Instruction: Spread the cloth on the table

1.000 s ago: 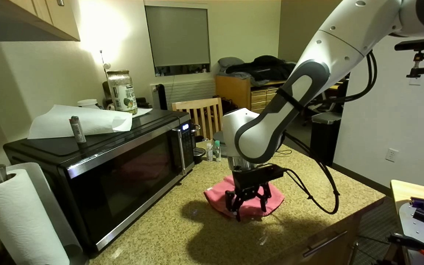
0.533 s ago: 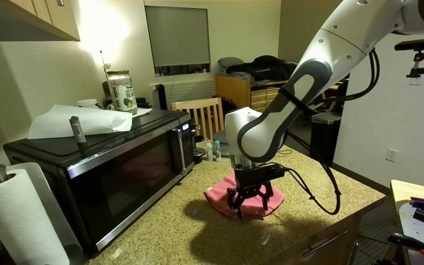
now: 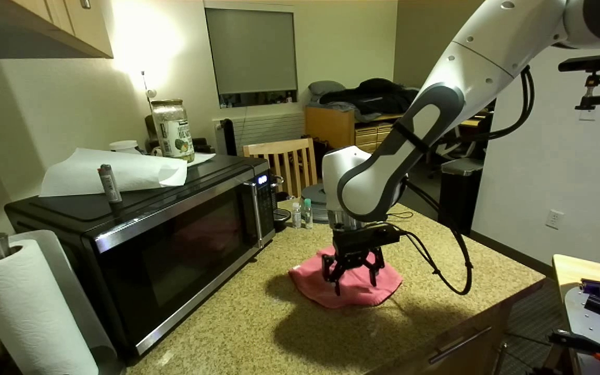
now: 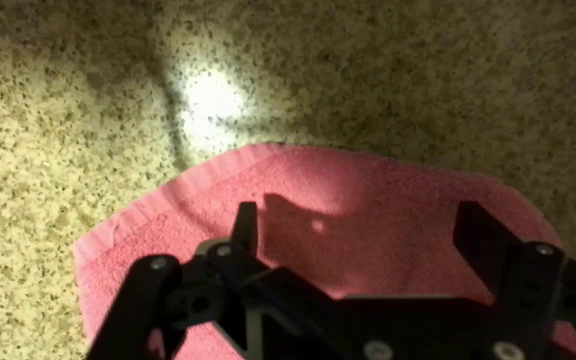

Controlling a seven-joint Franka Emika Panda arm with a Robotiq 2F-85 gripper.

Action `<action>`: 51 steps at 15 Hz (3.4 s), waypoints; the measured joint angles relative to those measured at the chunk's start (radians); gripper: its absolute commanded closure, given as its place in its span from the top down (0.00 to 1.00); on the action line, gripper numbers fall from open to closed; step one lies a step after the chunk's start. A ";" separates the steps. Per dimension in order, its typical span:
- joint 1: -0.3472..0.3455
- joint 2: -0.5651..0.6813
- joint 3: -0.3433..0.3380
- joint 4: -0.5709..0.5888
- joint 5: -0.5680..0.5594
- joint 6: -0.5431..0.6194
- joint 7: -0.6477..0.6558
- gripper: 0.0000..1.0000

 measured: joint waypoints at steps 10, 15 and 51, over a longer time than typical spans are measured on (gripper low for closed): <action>-0.001 0.010 -0.020 0.055 -0.087 0.000 0.000 1.00; -0.019 0.058 -0.013 0.107 -0.092 0.000 -0.007 1.00; -0.076 0.265 -0.127 0.343 -0.111 -0.107 0.086 1.00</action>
